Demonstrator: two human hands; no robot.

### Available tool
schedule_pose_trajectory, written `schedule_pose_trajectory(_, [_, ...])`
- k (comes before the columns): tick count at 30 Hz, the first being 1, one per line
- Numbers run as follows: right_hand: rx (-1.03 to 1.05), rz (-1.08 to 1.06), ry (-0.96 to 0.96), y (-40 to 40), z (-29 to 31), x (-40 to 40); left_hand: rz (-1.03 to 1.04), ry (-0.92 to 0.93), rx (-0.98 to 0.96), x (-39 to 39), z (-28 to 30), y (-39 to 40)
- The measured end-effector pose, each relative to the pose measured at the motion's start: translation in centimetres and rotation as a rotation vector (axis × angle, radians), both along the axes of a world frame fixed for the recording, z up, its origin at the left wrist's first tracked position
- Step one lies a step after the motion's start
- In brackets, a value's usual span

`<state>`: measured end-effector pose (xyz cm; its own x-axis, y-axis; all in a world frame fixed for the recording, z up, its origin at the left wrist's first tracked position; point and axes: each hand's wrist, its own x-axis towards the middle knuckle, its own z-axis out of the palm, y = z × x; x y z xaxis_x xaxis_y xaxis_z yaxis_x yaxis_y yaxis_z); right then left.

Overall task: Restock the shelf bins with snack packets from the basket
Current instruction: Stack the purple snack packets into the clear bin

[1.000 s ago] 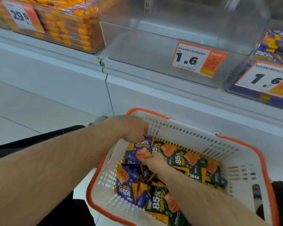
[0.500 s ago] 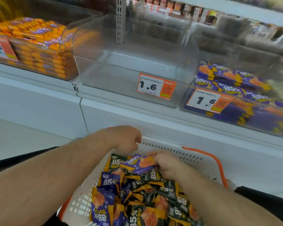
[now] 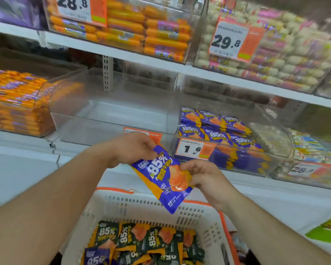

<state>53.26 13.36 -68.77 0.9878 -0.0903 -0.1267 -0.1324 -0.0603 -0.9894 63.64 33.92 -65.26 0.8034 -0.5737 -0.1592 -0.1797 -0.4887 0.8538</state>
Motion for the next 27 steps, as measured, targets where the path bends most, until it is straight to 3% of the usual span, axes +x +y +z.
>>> schedule_pose_trajectory(5, [-0.152, -0.049, -0.139, -1.0, 3.3, 0.5, 0.218, -0.202, -0.322, -0.4, 1.3, -3.3])
schedule_pose_trajectory(9, [0.012, -0.384, -0.295, -2.3, 5.9, 2.2, 0.48, -0.295, -0.574, -0.2, 1.7, -4.2])
schedule_pose_trajectory(10, [0.039, -0.476, -0.317, -3.1, 6.6, 2.9, 0.499, -0.366, -0.515, -0.1, 1.3, -4.1])
schedule_pose_trajectory(14, [-0.078, -0.654, -0.268, -5.2, 8.3, 5.8, 0.396, -0.878, 0.023, 0.8, -2.0, -3.5])
schedule_pose_trajectory(17, [-0.285, -0.64, -0.157, -5.6, 8.4, 8.3, 0.272, -0.857, 0.174, 1.0, -3.5, -3.6])
schedule_pose_trajectory(22, [-0.588, -0.405, 0.093, -6.1, 6.6, 11.4, 0.246, -0.864, 0.181, 1.0, -3.5, -3.3])
schedule_pose_trajectory(27, [-0.766, -0.261, 0.154, -6.0, 6.4, 11.3, 0.232, -0.888, 0.196, 1.0, -3.7, -3.2])
